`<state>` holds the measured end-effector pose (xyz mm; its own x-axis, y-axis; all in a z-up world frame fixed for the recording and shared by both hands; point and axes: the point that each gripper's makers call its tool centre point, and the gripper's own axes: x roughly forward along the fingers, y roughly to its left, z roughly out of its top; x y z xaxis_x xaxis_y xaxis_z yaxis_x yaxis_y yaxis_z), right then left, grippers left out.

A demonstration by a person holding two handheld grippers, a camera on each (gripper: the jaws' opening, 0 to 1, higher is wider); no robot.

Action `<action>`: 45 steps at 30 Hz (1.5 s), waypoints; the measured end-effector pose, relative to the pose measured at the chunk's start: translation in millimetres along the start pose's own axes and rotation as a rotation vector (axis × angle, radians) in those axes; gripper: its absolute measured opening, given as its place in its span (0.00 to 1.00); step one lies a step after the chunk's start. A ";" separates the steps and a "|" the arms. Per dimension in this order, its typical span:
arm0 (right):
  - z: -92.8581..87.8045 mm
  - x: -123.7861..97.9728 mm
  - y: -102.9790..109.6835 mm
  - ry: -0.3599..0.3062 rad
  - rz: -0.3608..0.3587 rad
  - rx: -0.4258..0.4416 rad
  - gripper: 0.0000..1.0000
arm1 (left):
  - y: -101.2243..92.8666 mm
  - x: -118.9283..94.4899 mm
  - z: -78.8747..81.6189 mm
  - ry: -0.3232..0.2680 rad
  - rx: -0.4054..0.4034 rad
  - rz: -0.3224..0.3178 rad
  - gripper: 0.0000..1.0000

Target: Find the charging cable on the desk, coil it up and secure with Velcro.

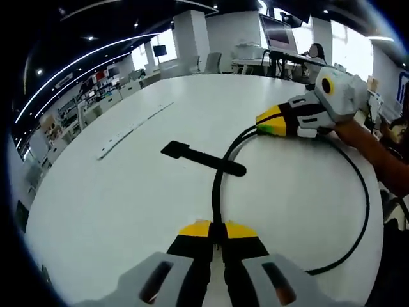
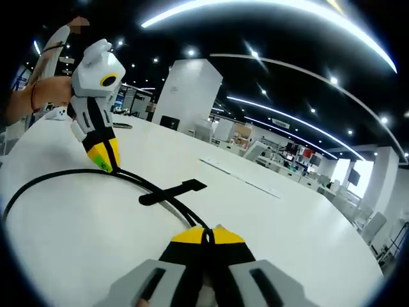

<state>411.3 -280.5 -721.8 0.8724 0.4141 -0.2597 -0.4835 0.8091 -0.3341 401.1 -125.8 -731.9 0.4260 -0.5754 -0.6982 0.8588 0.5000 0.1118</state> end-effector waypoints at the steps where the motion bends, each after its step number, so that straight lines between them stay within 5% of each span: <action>1: 0.3 0.4 0.3 -0.002 0.002 -0.001 0.09 | -0.1 0.0 0.0 -0.001 -0.002 -0.001 0.06; 14: -6.0 -2.5 -10.4 0.006 -0.012 0.049 0.22 | -0.3 -1.1 0.0 -0.018 -0.001 -0.013 0.06; 22: -13.6 -1.2 -3.3 0.038 0.032 0.151 0.17 | 1.6 -2.1 -0.9 -0.032 -0.010 -0.019 0.06; 45: -12.1 -1.8 5.1 0.063 0.070 0.144 0.13 | 10.4 -1.9 -1.5 -0.032 0.012 -0.013 0.06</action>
<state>406.4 -282.2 -734.0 0.8286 0.4478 -0.3360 -0.5235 0.8325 -0.1815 408.8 -118.5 -730.5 0.4233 -0.6022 -0.6768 0.8676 0.4847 0.1114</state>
